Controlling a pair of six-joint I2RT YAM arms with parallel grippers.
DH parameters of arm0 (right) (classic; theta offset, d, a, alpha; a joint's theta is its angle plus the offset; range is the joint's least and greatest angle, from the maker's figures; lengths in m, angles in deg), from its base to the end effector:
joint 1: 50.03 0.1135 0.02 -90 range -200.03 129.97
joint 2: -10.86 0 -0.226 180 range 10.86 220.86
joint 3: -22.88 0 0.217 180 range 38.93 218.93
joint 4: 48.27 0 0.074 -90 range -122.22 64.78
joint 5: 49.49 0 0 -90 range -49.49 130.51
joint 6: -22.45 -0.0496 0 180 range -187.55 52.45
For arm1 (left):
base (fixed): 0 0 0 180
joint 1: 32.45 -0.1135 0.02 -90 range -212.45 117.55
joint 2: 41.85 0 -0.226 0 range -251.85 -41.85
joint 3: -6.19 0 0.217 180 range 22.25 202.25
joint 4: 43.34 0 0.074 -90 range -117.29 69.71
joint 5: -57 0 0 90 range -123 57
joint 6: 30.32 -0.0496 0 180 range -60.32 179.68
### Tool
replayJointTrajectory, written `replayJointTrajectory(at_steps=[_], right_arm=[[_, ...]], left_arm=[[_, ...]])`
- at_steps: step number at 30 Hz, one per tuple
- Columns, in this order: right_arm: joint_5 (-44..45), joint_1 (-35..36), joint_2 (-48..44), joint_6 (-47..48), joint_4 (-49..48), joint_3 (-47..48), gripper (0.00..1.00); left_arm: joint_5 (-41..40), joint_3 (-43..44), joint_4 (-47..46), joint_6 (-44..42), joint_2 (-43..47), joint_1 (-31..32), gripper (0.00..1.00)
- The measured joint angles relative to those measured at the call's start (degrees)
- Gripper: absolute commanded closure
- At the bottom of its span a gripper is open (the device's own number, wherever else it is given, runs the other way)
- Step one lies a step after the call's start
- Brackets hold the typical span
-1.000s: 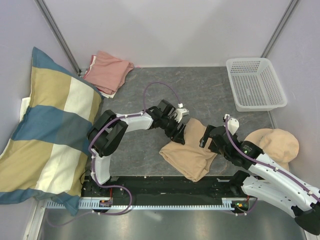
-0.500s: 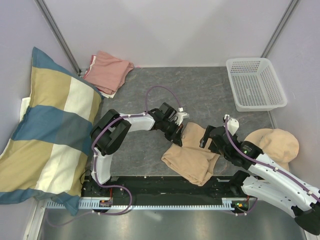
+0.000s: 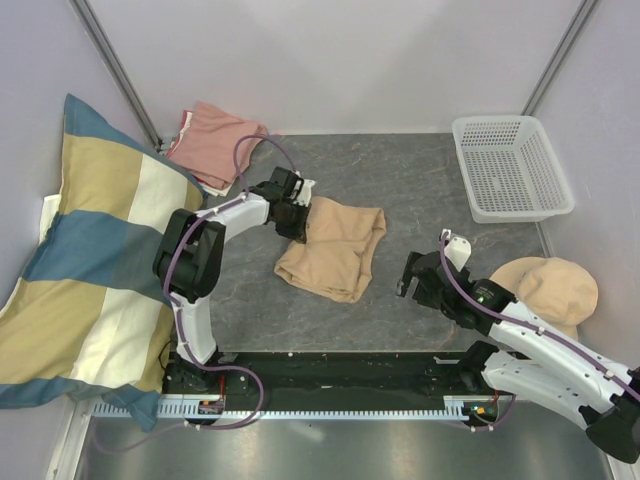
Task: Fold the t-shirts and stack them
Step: Smooth out wrinkles on the folded tshirt
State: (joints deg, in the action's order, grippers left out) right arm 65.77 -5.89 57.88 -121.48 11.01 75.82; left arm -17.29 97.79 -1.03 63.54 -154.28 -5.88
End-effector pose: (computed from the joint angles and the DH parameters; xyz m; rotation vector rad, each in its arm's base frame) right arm 0.1243 0.0912 0.2058 0.3807 2.3667 0.2465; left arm 0.3196 -0.1749 0.1366 0.6216 2.6415 -0.5310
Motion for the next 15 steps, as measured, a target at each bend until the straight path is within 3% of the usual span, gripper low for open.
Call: replayJointTrajectory(at_steps=[5,7,8,11,15], right_arm=[[-0.7,0.0,1.55,0.22,-1.44,-0.02,0.02],[-1.11,0.0,2.25,0.37,-2.51,-0.13,0.02],[-1.25,0.0,2.58,0.52,-2.91,-0.2,0.02],[-1.44,0.0,4.31,1.42,-5.09,-0.48,0.02],[-1.51,0.0,8.04,2.82,-7.58,-0.44,0.02]], left_arm=[[-4.63,0.07,0.28,0.55,0.57,-3.13,0.95],[-5.46,-0.35,-0.02,1.11,0.96,-2.71,0.74],[-5.7,-1.01,-0.35,1.53,1.42,-2.56,0.41],[-6.08,-4.09,-0.81,3.04,3.98,-2.32,0.03],[-6.08,-7.39,-0.83,5.27,8.28,-2.34,0.0]])
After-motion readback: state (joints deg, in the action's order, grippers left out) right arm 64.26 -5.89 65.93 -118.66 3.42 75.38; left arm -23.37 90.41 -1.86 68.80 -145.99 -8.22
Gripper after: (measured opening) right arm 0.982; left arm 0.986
